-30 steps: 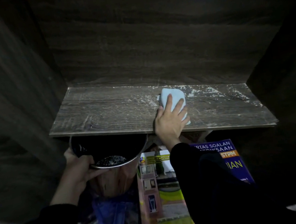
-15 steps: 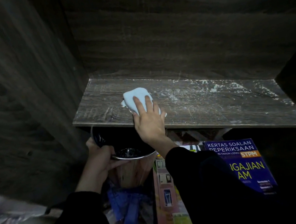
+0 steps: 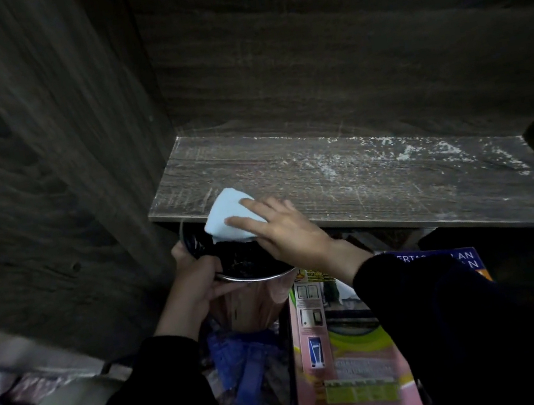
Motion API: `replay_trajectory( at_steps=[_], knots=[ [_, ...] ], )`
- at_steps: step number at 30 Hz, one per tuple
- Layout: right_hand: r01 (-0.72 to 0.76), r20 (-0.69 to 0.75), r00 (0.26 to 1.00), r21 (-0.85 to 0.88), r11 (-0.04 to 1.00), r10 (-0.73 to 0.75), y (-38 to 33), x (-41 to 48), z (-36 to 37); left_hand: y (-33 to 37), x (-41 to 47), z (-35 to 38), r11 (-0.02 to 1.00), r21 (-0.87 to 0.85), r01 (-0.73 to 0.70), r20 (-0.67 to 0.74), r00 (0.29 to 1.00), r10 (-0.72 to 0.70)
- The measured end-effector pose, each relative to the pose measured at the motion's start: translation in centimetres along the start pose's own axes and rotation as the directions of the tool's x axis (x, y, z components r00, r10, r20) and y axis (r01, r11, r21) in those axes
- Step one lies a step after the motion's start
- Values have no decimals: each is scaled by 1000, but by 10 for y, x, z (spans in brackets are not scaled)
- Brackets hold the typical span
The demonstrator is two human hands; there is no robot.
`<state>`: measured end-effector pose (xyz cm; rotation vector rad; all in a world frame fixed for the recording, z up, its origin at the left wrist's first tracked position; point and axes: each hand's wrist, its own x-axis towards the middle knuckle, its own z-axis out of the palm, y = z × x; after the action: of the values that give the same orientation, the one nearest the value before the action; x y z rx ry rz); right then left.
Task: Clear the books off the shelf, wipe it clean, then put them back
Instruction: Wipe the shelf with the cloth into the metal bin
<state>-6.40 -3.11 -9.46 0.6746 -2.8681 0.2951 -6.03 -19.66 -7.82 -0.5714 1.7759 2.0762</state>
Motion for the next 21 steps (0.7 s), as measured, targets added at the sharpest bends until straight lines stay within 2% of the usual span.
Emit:
replay_trajectory(
  at_steps=[2,4,6,9,10,12,14,15,17,21],
  knots=[
    [46,-24,999,51,998,-45,5,-1,-1,-1,1,0,1000,2,3,0,1000,-3],
    [5,-76,997,242,970,13,10,2,-8,-2,2,-1,1000,-2,3,0,1000,-3],
    [-76,-172,970,458,886,171,17,5,-18,-3,5,-3,1000,-2,5,-1,1000,-5],
    [-198,-267,837,667,718,478,36,10,-33,-4,9,-5,1000,-2,16,0,1000,-16],
    [-267,-267,786,665,697,557,45,13,-35,-4,9,-5,1000,0,19,0,1000,-19],
    [-497,-222,721,493,714,656,61,20,-34,-4,10,-5,1000,-1,27,-1,1000,-27],
    [-682,-45,700,254,685,713,67,27,-29,-4,12,-5,999,-4,35,-2,999,-35],
    [-713,51,696,173,680,717,64,32,-25,-5,13,-5,999,-5,37,0,999,-37],
    [-682,151,730,115,722,666,52,44,-17,-6,15,-6,999,-12,38,2,999,-38],
    [-484,189,866,87,871,462,18,58,-9,-6,15,-6,999,-22,33,7,999,-33]
  ],
)
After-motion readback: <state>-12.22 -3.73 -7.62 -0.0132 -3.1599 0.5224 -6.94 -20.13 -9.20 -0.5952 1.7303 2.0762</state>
